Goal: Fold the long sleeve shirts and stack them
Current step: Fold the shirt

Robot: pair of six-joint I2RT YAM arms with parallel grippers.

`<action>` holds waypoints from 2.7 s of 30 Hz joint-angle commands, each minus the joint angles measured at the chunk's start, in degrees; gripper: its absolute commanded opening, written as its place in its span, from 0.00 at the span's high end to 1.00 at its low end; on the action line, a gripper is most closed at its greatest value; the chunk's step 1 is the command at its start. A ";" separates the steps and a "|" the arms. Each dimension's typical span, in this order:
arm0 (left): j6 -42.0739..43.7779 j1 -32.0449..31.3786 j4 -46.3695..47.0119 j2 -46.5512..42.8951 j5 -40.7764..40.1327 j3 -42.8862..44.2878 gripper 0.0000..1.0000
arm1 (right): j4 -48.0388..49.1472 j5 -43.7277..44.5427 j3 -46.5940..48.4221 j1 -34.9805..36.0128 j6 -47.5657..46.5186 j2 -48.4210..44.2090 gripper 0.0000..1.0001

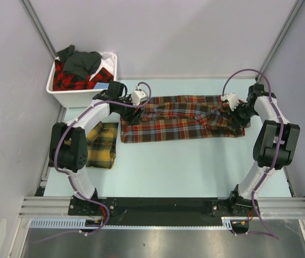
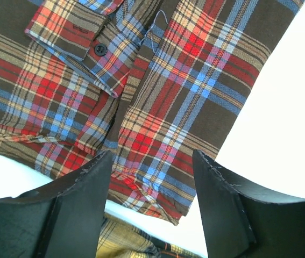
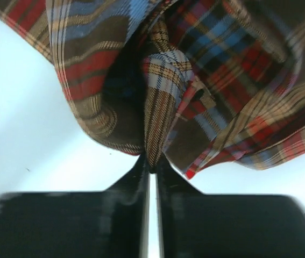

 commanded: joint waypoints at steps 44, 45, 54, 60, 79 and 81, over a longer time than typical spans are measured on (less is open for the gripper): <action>-36.24 -15.69 33.55 4.16 4.77 14.85 0.09 | 4.22 -57.05 33.97 7.42 60.23 17.40 1.00; -37.12 -17.70 36.17 5.21 3.02 14.94 0.10 | 3.61 -56.96 33.62 7.42 59.88 17.22 1.00; -35.98 -25.01 36.63 12.42 -8.59 21.08 0.16 | -2.63 -57.76 32.30 7.51 54.09 16.08 1.00; -35.37 -25.81 35.58 16.03 -15.28 23.46 0.27 | -7.63 -57.93 31.95 7.60 48.82 15.90 1.00; -86.66 -21.24 39.45 15.59 -1.21 24.87 1.00 | -7.04 -40.98 42.08 0.22 30.22 8.20 0.29; -94.29 -21.32 37.88 15.76 -4.71 24.52 1.00 | -3.88 -37.55 32.77 -0.14 25.10 3.79 0.22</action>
